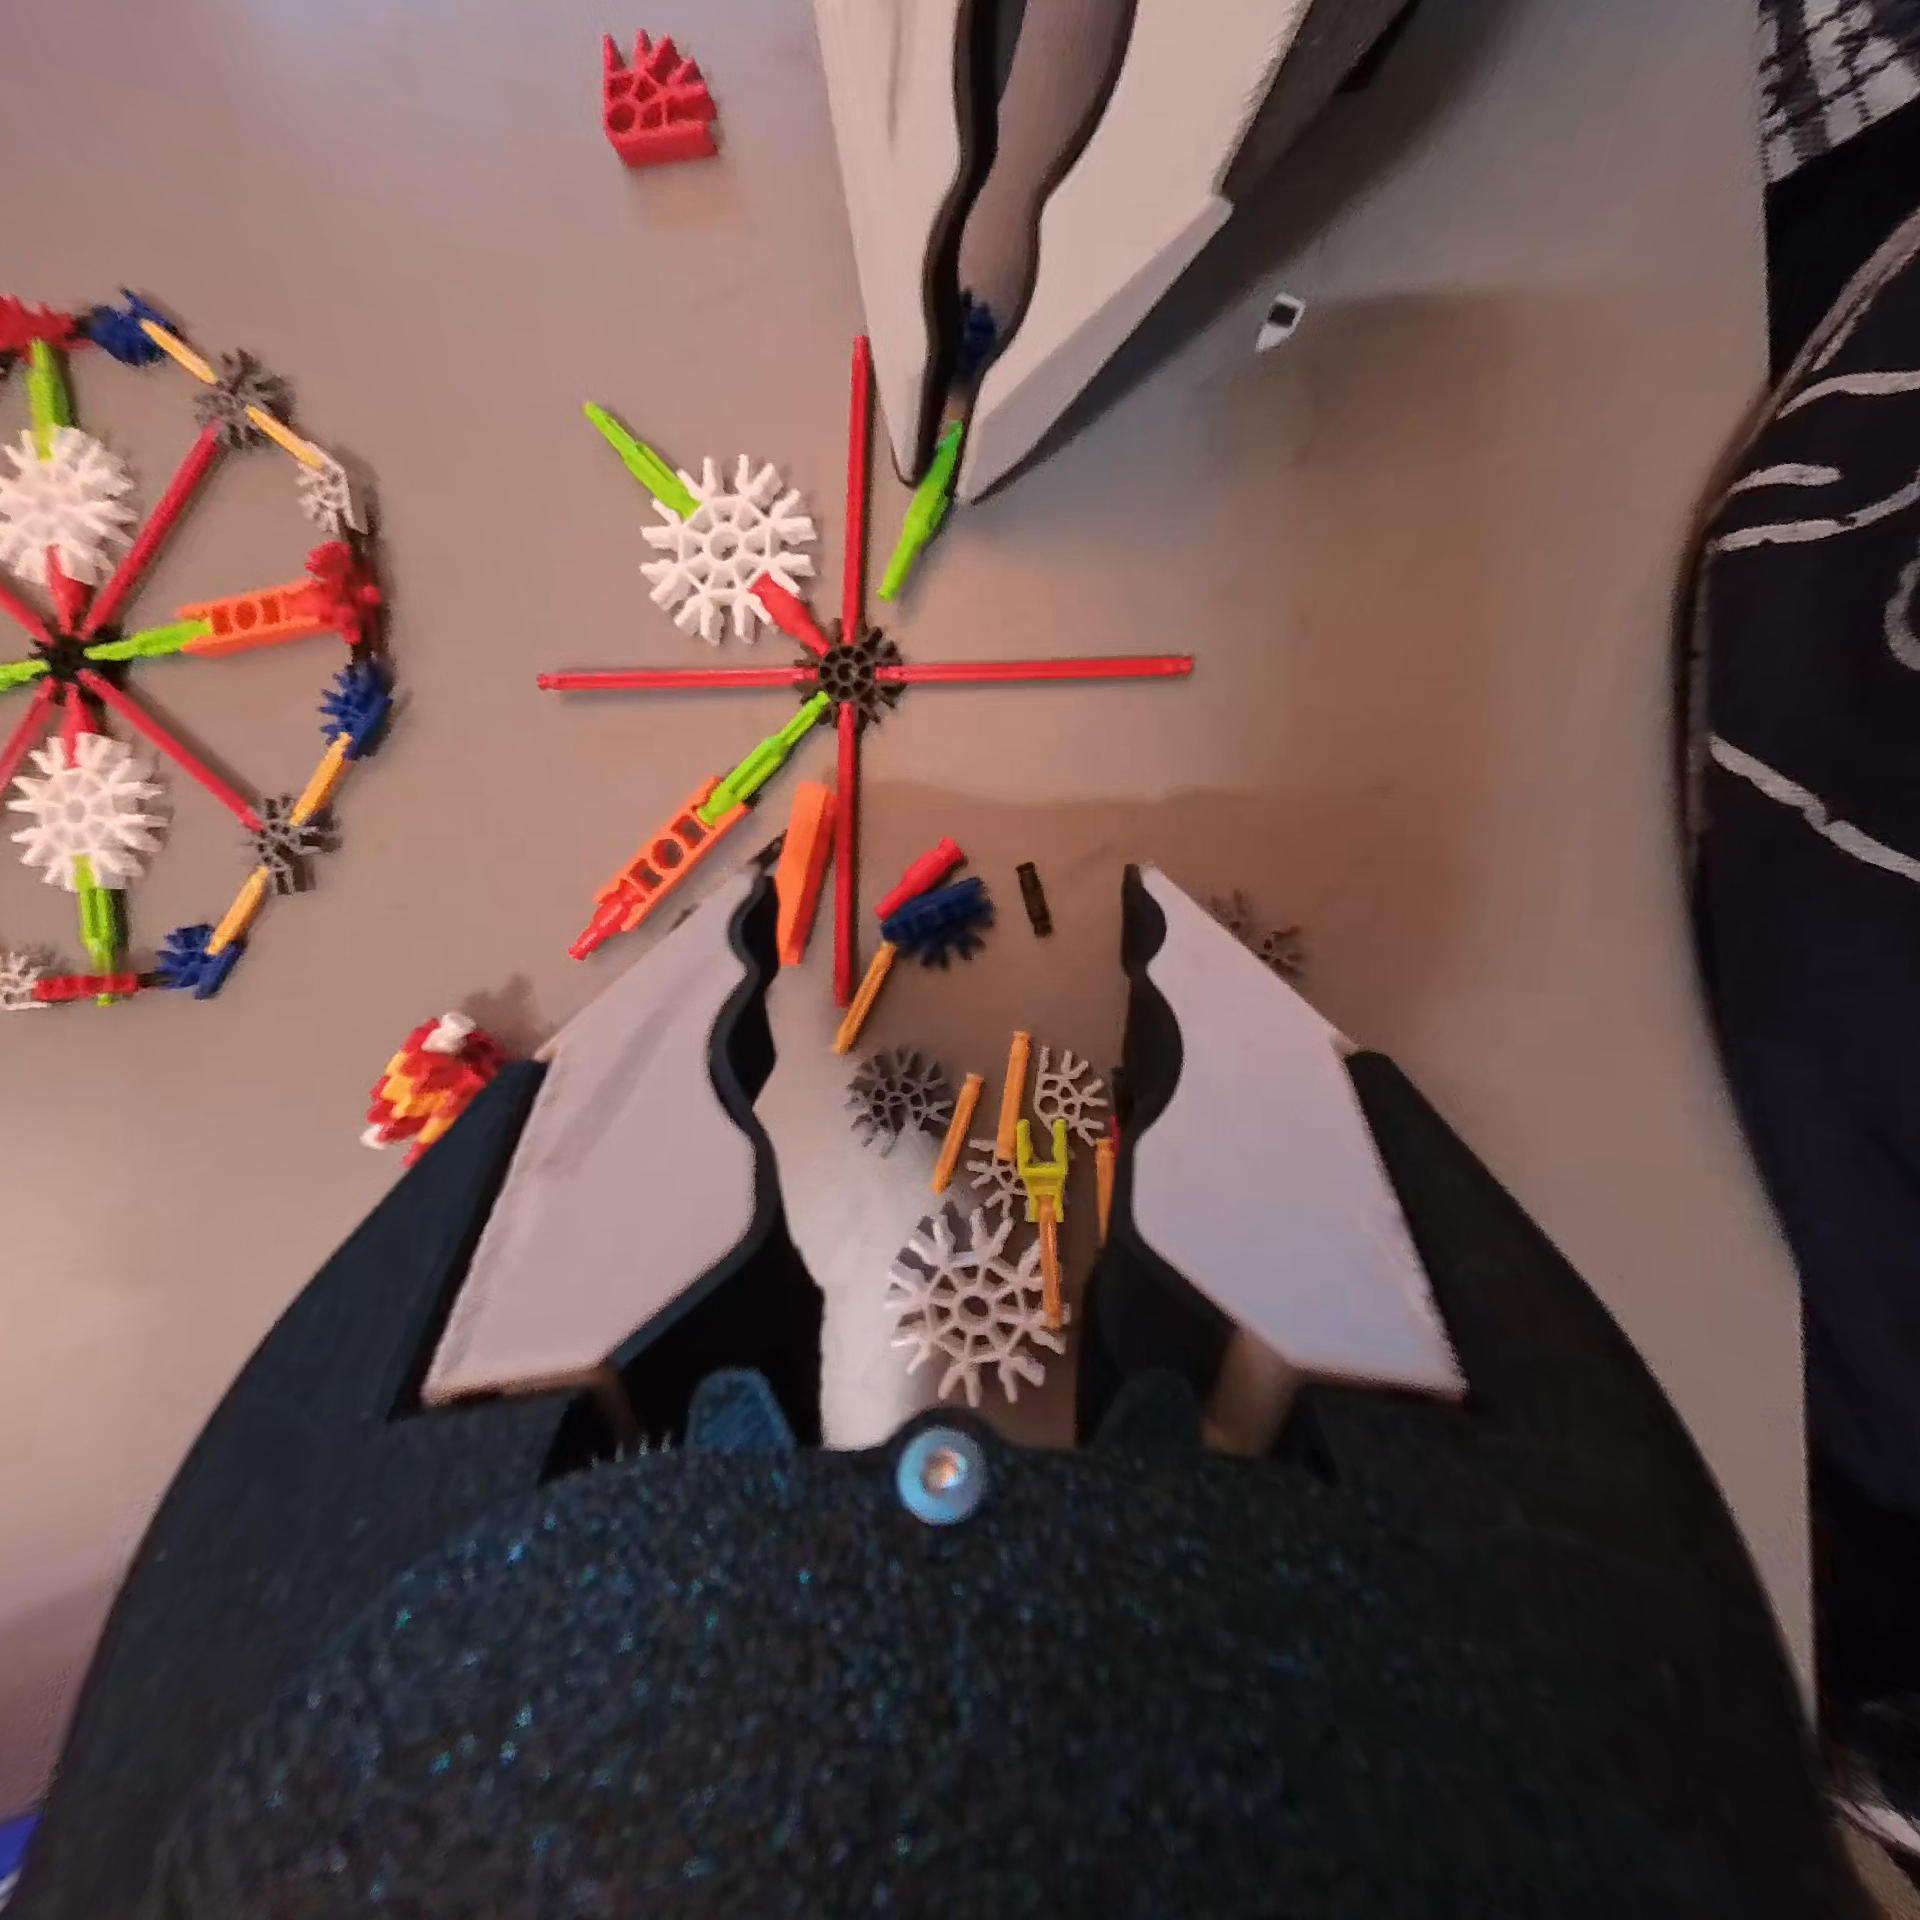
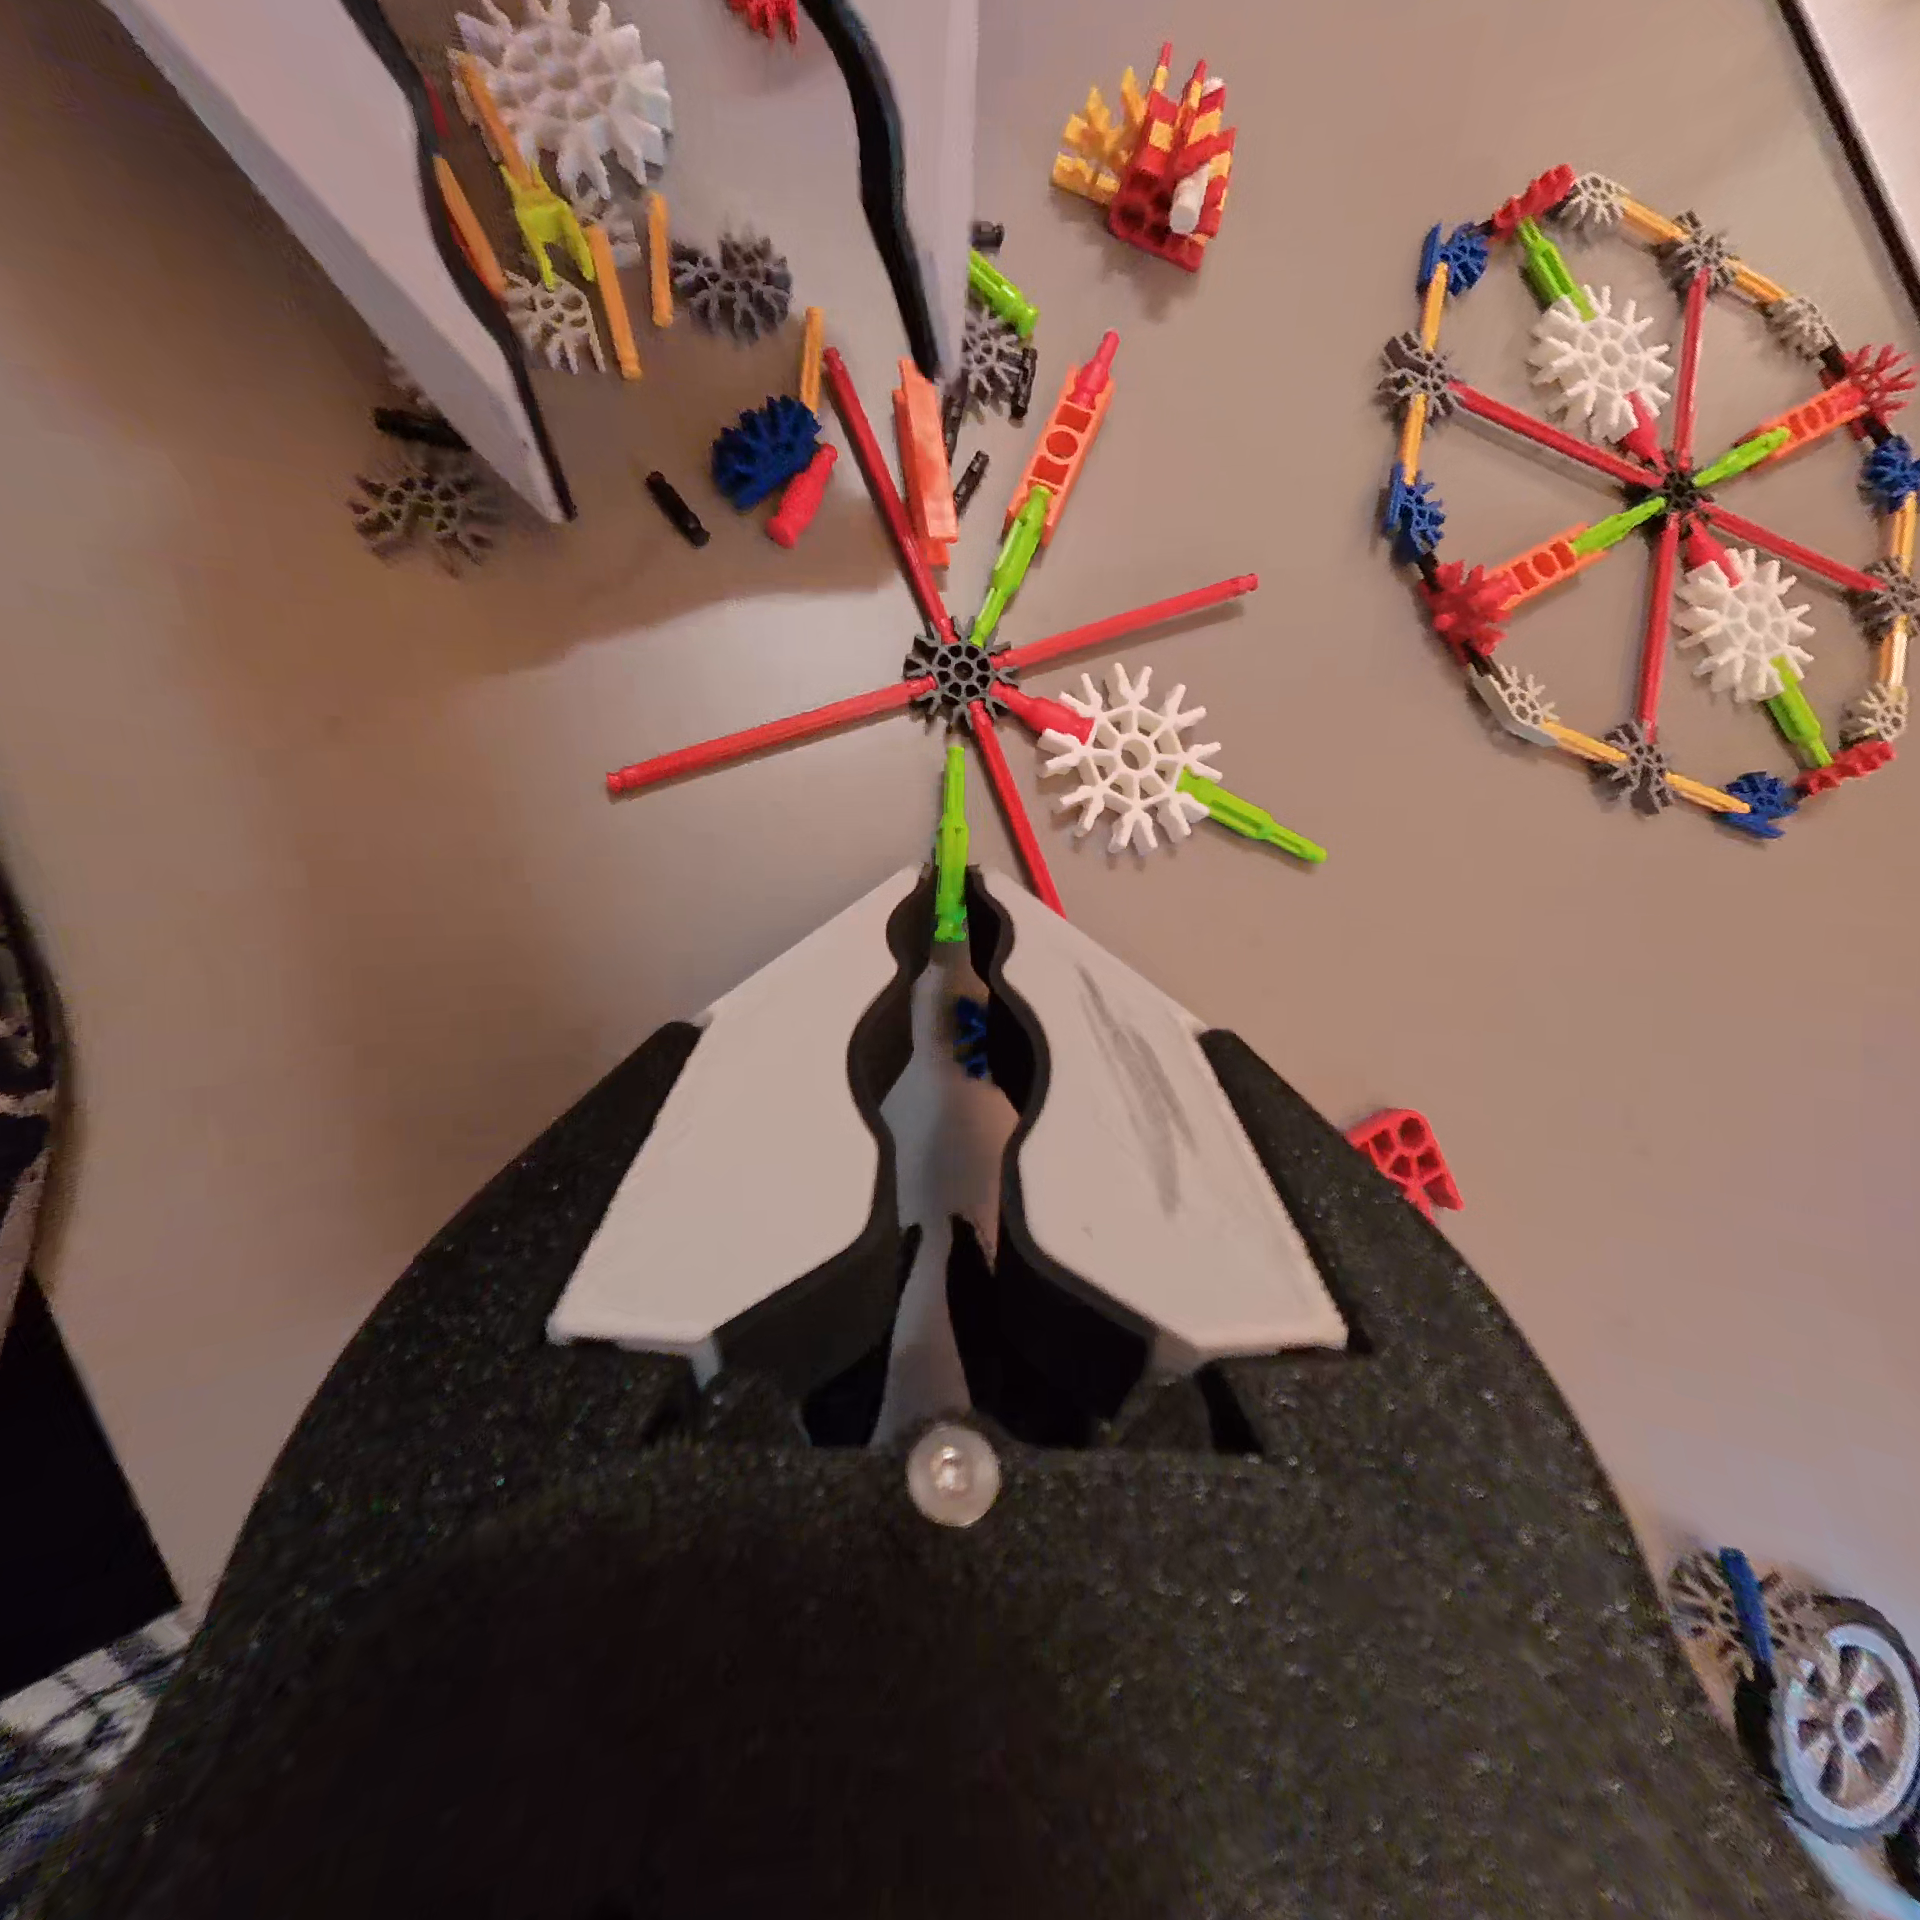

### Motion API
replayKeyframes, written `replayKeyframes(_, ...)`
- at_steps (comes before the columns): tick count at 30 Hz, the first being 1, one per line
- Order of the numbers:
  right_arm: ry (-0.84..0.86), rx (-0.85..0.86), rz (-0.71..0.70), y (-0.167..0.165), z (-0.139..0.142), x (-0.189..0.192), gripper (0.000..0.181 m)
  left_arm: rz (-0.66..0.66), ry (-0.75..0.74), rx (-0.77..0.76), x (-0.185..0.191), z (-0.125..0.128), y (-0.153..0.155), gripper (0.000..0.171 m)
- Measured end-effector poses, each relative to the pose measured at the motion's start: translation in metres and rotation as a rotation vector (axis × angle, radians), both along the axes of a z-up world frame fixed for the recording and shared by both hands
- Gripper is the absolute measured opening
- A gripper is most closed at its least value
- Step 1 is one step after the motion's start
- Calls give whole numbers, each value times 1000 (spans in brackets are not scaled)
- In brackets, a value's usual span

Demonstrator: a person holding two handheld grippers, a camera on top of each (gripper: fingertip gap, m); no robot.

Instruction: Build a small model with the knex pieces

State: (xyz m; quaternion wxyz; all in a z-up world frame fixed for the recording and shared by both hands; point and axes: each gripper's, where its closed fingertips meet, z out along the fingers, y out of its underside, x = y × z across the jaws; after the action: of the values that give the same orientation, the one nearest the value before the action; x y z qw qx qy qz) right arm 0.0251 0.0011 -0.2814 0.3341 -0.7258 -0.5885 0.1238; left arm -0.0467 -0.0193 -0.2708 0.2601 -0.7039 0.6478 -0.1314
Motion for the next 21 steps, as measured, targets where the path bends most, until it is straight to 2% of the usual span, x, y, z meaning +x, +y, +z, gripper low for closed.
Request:
replayKeyframes(6,-8,26,-28,13,-2,1,5,-24,27,-78,2,-13,-14,65)
replayKeyframes(13,15,9,-17,10,2,-4,5,-17,-21,-46,6,-6,-6,64)
replayKeyframes(21,15,-4,-20,9,5,-8,5,-21,7,-27,3,-11,-3,65)
